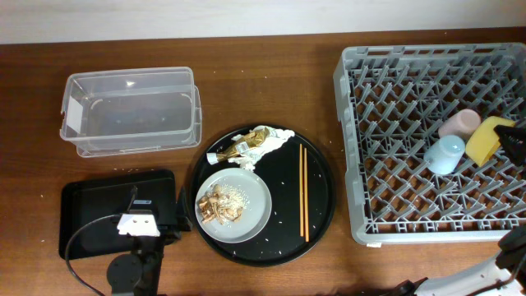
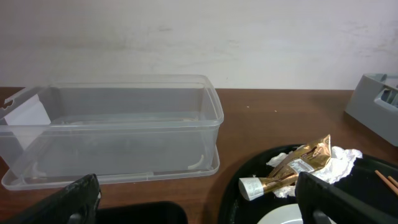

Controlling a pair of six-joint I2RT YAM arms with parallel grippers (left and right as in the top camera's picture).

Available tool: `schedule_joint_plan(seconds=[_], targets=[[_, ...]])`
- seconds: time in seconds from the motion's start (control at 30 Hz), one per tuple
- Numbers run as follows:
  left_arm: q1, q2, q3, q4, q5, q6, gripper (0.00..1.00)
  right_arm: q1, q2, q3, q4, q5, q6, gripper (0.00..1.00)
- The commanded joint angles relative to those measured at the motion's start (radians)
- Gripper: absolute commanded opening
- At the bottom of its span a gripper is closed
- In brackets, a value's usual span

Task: Sort waste into correct bins and load items into the dishwasher rack
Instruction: 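Carry the yellow bowl to the rack's right edge and release it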

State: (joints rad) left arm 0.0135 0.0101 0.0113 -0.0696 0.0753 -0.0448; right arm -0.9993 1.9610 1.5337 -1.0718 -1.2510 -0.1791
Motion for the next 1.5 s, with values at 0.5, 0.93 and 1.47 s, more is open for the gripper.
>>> schedule_joint_plan(seconds=[0.5, 0.93, 1.47], targets=[[0.005, -0.004, -0.003, -0.006, 0.004, 0.016, 1.00, -0.130, -0.146, 0.005, -0.052, 0.478, 0.400, 0.25], [0.005, -0.004, -0.003, -0.006, 0.004, 0.016, 1.00, -0.037, -0.504, 0.005, 0.052, 0.745, 0.615, 0.40], [0.005, -0.004, -0.003, -0.006, 0.004, 0.016, 1.00, 0.265, -0.135, 0.005, 0.154, 1.216, 0.599, 0.04]])
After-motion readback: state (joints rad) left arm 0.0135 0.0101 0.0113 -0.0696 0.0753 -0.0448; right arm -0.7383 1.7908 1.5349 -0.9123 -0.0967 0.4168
